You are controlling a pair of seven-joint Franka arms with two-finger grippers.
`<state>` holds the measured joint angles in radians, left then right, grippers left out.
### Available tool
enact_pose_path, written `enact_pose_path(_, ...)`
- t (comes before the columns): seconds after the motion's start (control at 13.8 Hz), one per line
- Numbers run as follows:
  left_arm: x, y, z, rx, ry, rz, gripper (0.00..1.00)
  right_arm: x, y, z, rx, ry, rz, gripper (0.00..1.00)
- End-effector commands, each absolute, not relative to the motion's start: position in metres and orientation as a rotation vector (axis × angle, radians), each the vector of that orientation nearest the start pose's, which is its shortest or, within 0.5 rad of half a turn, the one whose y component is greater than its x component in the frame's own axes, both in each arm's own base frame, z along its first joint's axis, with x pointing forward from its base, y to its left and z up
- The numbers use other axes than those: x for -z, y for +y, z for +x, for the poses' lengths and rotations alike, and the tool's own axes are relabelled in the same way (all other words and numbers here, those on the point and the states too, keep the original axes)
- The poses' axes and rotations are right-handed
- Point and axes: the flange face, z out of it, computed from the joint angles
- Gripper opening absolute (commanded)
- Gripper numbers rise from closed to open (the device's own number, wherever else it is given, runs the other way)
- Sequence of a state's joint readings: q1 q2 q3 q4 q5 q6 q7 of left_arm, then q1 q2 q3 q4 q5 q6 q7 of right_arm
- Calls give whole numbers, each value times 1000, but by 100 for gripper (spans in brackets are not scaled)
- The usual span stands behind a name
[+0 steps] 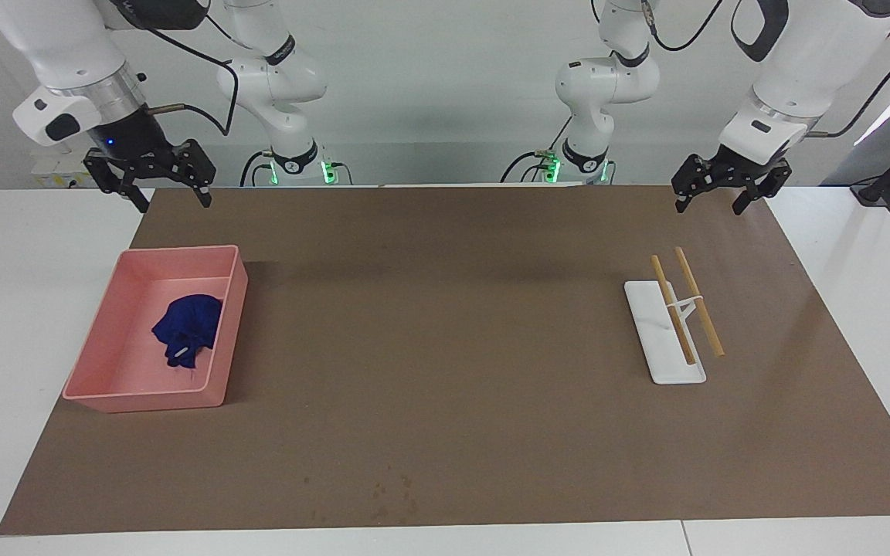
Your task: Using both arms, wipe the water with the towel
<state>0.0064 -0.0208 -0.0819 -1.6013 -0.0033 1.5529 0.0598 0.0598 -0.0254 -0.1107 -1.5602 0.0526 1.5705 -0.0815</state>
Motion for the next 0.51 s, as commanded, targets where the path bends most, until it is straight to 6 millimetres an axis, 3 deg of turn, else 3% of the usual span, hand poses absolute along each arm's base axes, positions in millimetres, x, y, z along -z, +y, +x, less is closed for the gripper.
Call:
enact_pose_path(0.0,-623,-39,538,-53,213,-3119,100,-645,-26,542,63,-21,-3076,100)
enact_pose_path(0.43,-623,-41,537,-53,218,-3118,100,-644,-33,541,63,-20,-3104,100)
